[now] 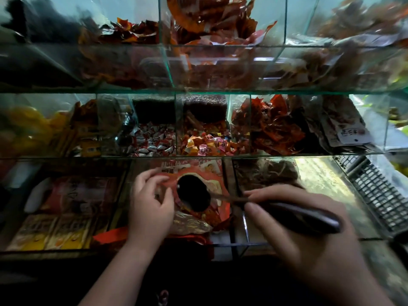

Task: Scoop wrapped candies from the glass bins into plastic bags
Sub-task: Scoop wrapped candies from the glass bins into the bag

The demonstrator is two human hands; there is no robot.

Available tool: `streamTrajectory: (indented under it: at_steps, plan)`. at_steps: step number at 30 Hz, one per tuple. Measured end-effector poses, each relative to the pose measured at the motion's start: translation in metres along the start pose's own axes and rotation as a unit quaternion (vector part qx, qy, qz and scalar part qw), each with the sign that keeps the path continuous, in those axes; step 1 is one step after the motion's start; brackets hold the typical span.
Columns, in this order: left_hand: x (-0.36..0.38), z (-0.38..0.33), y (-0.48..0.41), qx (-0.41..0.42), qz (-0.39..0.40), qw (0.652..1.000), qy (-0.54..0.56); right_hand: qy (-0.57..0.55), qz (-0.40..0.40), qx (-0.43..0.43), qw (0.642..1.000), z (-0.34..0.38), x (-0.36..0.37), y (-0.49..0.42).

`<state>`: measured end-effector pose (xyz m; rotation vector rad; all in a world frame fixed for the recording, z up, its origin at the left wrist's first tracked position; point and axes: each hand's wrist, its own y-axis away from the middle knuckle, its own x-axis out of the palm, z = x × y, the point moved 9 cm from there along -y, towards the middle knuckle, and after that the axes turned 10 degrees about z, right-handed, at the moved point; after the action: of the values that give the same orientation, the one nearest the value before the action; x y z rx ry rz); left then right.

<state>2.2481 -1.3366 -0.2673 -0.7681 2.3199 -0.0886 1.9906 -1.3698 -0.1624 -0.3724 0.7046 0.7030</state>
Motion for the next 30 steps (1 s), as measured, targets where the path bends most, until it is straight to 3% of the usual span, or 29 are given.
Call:
streamTrajectory:
  at_steps: [1,2,5,8,12,16,20,25,30]
  plan:
    - [0.005,0.012,0.006,-0.031,0.007,0.999,-0.027,-0.019,-0.072,0.01,0.997,-0.008,0.0,-0.012]
    - [0.015,0.024,0.009,-0.065,0.038,0.996,-0.054,0.033,-0.076,0.0,0.997,-0.009,0.012,-0.012]
    - [0.05,0.05,0.016,-0.167,0.179,0.967,-0.068,0.04,0.024,0.039,0.998,-0.027,0.064,-0.052]
    - [0.074,0.05,0.017,-0.164,0.243,0.952,-0.083,0.14,0.084,0.104,0.981,-0.064,0.098,-0.079]
    - [0.085,0.041,0.018,-0.134,0.248,0.956,-0.078,0.152,0.081,0.167,0.971,-0.1,0.111,-0.085]
    - [0.085,0.043,0.021,-0.14,0.253,0.956,-0.052,0.087,-0.011,0.225,0.97,-0.124,0.105,-0.08]
    - [0.083,0.042,0.021,-0.159,0.262,0.952,-0.02,0.001,-0.036,0.274,0.961,-0.145,0.111,-0.079]
    - [0.082,0.043,0.021,-0.171,0.264,0.949,-0.014,-0.188,-0.108,0.237,0.947,-0.14,0.11,-0.072]
    - [0.081,0.051,0.018,-0.188,0.259,0.947,-0.014,-0.236,-0.166,0.227,0.93,-0.133,0.096,-0.063]
